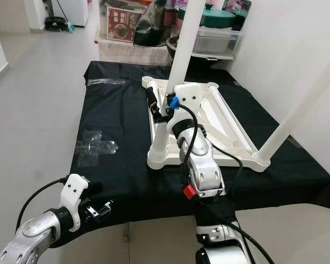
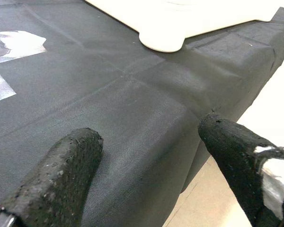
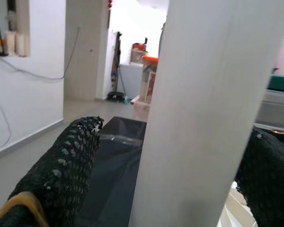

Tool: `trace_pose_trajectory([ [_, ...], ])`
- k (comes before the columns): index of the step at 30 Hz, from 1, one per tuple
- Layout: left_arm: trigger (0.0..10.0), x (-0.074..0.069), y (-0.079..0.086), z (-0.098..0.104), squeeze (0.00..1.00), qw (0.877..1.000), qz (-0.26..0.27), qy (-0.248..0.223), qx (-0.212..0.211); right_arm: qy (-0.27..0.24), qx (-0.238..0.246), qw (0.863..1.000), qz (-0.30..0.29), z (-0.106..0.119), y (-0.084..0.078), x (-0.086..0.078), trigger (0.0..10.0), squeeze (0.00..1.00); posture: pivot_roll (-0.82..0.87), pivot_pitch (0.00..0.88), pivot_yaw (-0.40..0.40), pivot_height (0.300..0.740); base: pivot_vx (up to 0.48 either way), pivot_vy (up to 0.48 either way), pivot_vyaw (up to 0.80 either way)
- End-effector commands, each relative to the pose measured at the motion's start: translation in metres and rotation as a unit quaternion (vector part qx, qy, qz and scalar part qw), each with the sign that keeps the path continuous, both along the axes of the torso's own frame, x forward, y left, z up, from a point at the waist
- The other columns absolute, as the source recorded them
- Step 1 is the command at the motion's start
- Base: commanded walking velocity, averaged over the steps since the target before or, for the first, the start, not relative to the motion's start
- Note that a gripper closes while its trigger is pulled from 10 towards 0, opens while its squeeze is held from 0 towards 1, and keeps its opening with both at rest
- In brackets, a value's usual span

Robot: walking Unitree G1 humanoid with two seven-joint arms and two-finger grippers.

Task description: Building children table

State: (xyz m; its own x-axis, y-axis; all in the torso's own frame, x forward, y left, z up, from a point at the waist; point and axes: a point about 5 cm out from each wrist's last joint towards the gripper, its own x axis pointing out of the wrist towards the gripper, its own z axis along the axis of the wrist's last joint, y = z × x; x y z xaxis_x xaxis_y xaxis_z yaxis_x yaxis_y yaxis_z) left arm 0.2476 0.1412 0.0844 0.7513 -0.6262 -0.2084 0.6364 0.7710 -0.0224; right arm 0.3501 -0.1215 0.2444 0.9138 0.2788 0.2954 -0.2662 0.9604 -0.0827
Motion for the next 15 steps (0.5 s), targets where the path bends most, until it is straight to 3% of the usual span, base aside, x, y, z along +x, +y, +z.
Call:
trace_pose_trajectory([
  [1, 10.0, -0.002, -0.001, -0.004, 0.00, 1.000, -0.006, 0.009, 0.004, 0.014, -0.009, 1.000, 0.003, -0.004, -0.003, 0.003, 10.0, 0.00, 0.03, 0.000, -0.122, 0.740, 0.000, 0.000, 0.00],
  [10, 10.0, -0.002, 0.000, -0.004, 0.00, 1.000, -0.005, 0.009, 0.005, 0.028, -0.032, 0.999, 0.030, -0.004, -0.006, 0.008, 10.0, 0.00, 0.03, 0.000, -0.125, 0.740, 0.000, 0.000, 0.00],
  [15, 10.0, -0.003, 0.000, -0.004, 0.00, 1.000, -0.004, 0.010, 0.003, 0.030, -0.046, 0.998, 0.041, 0.001, -0.017, 0.016, 10.0, 0.00, 0.03, 0.000, -0.125, 0.740, 0.000, 0.000, 0.00],
])
